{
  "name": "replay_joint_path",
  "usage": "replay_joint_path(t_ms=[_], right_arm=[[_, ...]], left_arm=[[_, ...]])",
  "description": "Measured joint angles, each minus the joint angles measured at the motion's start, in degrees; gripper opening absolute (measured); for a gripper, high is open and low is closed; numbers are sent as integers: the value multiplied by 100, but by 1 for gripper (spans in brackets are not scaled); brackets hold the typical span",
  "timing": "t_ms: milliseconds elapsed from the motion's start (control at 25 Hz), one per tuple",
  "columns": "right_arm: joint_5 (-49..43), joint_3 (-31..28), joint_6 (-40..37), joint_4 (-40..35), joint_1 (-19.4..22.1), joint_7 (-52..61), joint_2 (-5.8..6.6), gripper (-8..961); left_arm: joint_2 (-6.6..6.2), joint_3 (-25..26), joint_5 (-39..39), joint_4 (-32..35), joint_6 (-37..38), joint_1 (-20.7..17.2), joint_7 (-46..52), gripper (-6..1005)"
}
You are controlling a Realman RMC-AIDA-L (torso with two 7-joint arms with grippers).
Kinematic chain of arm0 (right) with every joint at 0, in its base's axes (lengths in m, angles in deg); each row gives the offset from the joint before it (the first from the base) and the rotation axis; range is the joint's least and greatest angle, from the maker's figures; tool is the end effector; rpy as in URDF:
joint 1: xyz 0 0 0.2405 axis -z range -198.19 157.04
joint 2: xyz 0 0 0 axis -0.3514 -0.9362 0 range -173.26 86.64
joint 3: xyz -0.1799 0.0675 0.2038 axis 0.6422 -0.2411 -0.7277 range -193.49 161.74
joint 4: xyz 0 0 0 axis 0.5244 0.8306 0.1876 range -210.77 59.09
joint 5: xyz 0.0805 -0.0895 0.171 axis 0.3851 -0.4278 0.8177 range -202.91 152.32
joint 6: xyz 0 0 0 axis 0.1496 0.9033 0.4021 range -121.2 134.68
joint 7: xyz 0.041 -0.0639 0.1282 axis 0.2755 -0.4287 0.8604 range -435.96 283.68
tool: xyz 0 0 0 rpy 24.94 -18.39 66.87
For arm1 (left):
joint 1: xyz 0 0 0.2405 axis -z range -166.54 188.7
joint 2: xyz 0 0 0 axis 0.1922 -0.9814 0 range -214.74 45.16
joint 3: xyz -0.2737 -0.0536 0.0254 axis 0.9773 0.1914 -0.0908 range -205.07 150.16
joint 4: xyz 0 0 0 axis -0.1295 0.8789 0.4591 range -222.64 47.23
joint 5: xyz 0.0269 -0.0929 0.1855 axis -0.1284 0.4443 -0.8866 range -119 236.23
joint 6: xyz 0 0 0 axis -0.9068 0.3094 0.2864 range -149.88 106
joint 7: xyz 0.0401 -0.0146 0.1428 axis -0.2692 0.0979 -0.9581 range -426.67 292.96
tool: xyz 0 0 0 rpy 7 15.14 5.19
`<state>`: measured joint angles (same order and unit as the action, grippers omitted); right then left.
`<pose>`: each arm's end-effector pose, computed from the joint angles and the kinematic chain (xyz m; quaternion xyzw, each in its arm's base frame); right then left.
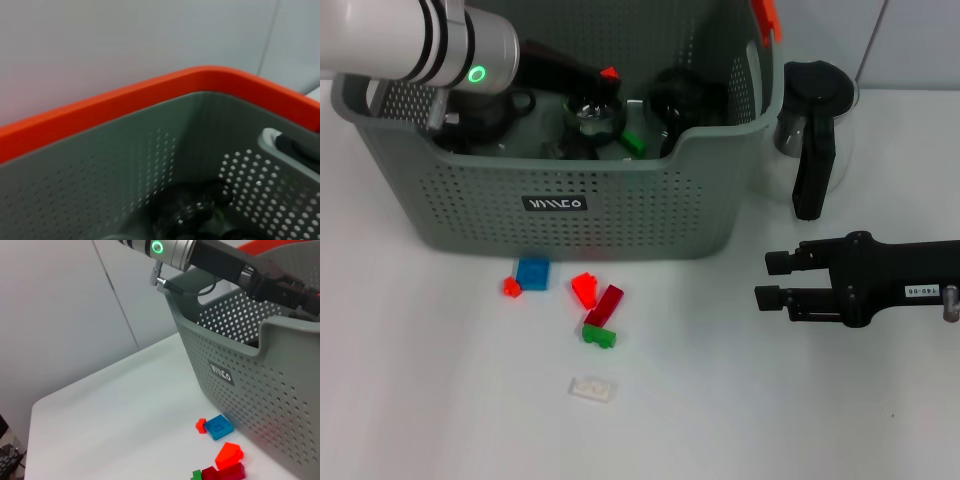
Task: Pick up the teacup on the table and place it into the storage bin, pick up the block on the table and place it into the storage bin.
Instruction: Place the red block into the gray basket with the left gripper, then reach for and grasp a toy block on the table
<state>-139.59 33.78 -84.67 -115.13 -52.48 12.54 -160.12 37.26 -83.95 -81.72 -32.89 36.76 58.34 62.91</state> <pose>0.2632 0.3416 -0.0196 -0.9522 0.2324 0.1920 0.0484 -0.1713 0.4699 -0.0126 -0.8989 -0.3100 -0.0614 0.3034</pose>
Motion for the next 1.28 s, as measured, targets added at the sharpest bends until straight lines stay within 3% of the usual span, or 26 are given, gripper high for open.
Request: replay_joint_path(t_ms=[120,320,480,760,880,1080,1280], right_arm=[[-1,0,1,0,0,0,0,583],[-12,0,1,0,0,-2,4,583],[-22,0,-11,0,6,0,10,583],[-23,0,-15,0,36,1,18,583],[-23,0,-4,0,36,1,16,583],[-23,0,-2,0,24,1,22,583],[-23,0,-2,0,31,25,28,583]], left_arm=[[26,28,-11,-19,-83,-58,64,205],[85,39,36,114,-99,-135,100,289],[89,74,177,786,467,-276,424,473],[76,87,1395,2710,2193,-1242,295,754],[106,86,1773,3119,2777,-1725,-222,754],[224,22,2293,3277,3286,-2638,-1416,754],[207,6,2226,3018,3641,-2987,-1767,755]])
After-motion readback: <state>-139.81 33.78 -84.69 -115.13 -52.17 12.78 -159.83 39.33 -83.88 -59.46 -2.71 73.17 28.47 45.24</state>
